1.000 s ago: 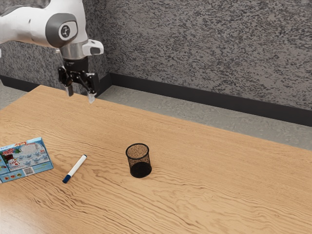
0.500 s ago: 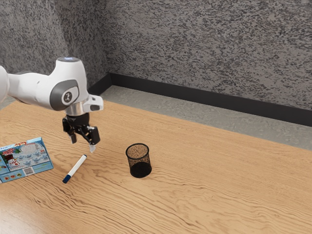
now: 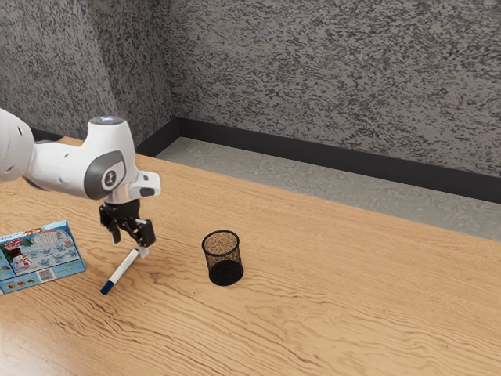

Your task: Put the marker into the pen holder.

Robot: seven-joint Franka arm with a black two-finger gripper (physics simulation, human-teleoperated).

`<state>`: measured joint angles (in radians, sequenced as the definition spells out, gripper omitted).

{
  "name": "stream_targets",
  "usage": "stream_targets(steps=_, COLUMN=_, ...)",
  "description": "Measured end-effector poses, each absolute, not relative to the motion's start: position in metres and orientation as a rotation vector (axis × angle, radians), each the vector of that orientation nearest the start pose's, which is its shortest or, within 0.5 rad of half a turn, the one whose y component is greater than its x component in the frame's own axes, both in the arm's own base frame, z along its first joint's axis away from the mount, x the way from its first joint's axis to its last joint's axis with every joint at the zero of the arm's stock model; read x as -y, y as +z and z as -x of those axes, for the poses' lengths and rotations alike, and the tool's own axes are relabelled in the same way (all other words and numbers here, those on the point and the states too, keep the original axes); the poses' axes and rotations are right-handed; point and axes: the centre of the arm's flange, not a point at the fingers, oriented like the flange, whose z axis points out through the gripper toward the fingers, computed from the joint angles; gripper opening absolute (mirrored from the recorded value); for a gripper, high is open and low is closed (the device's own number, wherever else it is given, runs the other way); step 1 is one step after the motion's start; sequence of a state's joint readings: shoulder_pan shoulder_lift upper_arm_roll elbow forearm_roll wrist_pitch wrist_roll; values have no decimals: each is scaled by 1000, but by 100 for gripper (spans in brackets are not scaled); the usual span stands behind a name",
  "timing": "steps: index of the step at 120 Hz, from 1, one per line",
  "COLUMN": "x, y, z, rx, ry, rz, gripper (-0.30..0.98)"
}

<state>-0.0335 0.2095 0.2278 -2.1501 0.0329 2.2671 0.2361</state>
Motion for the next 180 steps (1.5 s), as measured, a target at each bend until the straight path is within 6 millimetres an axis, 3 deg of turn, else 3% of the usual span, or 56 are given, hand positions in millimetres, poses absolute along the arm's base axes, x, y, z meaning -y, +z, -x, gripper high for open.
stream_targets(steps=57, x=-119, y=269, z=-546, rx=-71, ry=210, rz=3091, gripper=68)
stream_targets(steps=147, x=-130, y=256, z=-552, rx=-15, ry=225, rz=3088, gripper=22)
stream_targets(steps=180, x=-129, y=252, z=-552, rx=-5, ry=229, rz=3092, gripper=13)
